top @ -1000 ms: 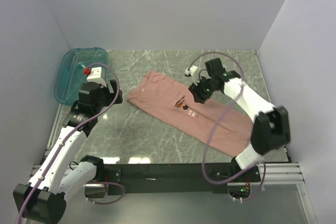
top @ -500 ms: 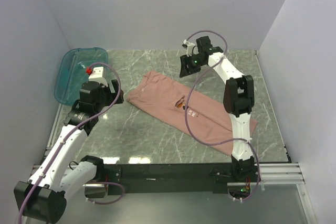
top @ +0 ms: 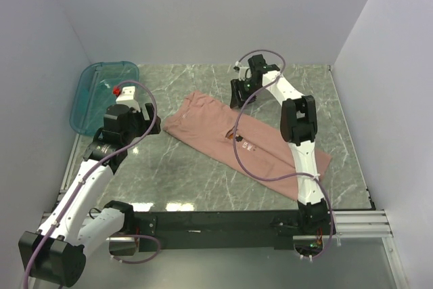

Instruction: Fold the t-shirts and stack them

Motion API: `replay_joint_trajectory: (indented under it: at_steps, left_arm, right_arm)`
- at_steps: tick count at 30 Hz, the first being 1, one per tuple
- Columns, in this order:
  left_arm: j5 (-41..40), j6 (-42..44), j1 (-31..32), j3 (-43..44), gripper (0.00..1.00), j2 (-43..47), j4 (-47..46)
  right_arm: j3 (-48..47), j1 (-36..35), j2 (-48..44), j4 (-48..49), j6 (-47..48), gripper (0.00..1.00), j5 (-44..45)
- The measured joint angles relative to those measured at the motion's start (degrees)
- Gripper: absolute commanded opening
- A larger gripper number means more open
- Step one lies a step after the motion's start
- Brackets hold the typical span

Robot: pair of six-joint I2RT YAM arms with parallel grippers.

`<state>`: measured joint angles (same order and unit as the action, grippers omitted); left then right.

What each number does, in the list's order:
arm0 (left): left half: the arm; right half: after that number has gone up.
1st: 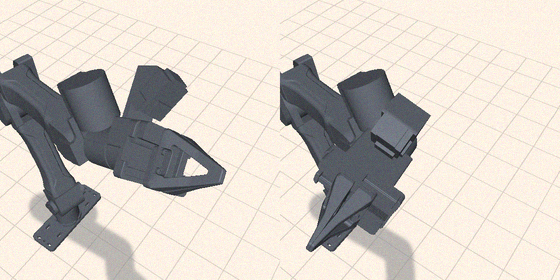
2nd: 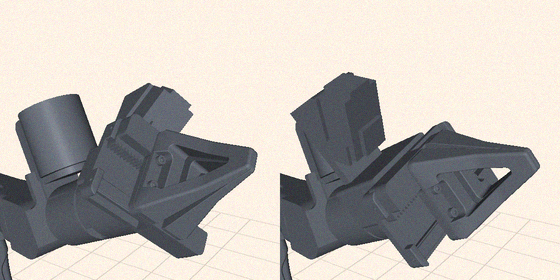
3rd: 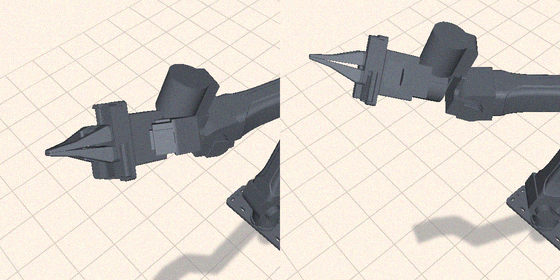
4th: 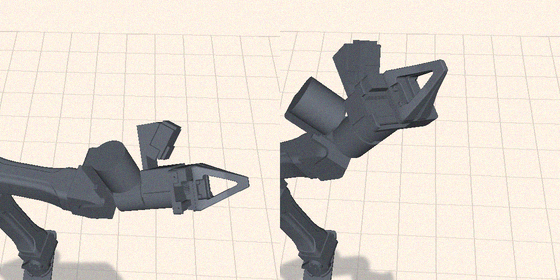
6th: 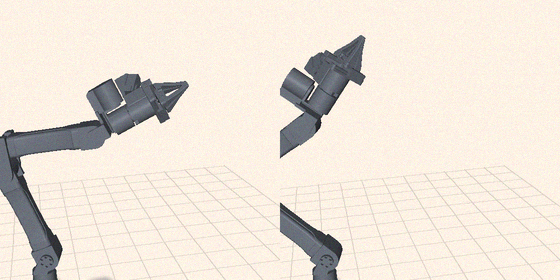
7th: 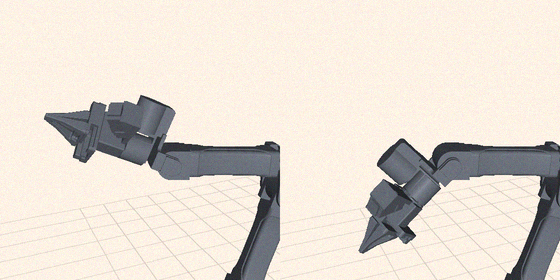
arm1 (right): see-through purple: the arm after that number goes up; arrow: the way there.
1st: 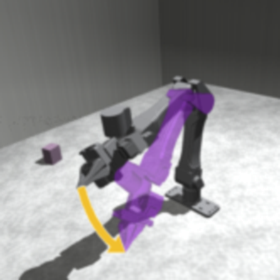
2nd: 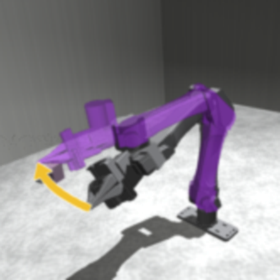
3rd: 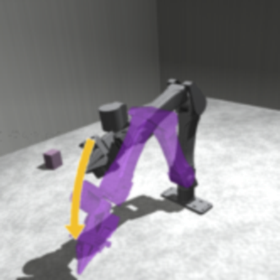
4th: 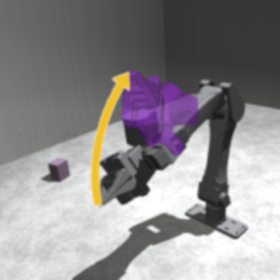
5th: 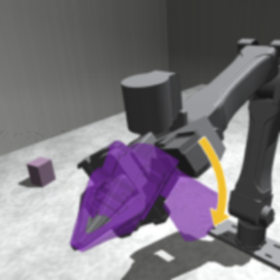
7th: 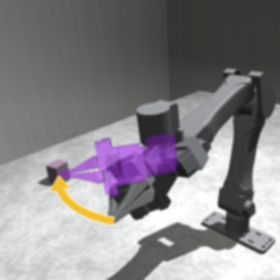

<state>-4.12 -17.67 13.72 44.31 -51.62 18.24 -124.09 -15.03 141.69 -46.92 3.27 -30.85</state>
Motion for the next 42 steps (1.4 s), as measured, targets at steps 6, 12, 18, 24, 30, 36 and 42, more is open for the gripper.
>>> replay_joint_trajectory:
  at_steps: [6,12,18,24,30,36,42]
  left_arm:
    - [0.28,0.0,0.0,0.0,0.88,0.0,0.0]
    - [0.46,0.0,0.0,0.0,0.88,0.0,-0.02]
    - [0.85,0.0,0.0,0.0,0.88,-0.02,-0.11]
    - [1.29,0.02,0.0,0.0,0.88,-0.79,-0.39]
    - [1.33,0.0,0.0,0.0,0.88,-1.27,-0.42]
    - [1.84,0.0,-0.02,0.0,0.88,-2.29,-0.55]
    - [2.99,-0.04,-0.04,-0.02,0.88,-3.48,-1.27]
  right_arm:
    - [-0.81,-0.02,0.96,-1.57,0.7,0.51,-0.87]
    - [-1.75,-0.39,1.84,-3.13,1.31,0.39,-2.23]
    - [-3.37,-0.74,3.1,-4.17,1.68,0.19,-2.86]
    - [-5.53,-0.55,3.74,-5.05,0.98,0.0,-3.21]
    - [-6.43,1.14,3.87,-3.23,-3.85,0.0,-1.11]
    - [-7.8,7.37,3.87,0.96,-9.94,0.0,6.25]
    - [-9.31,14.12,3.85,3.41,-12.44,0.42,11.78]
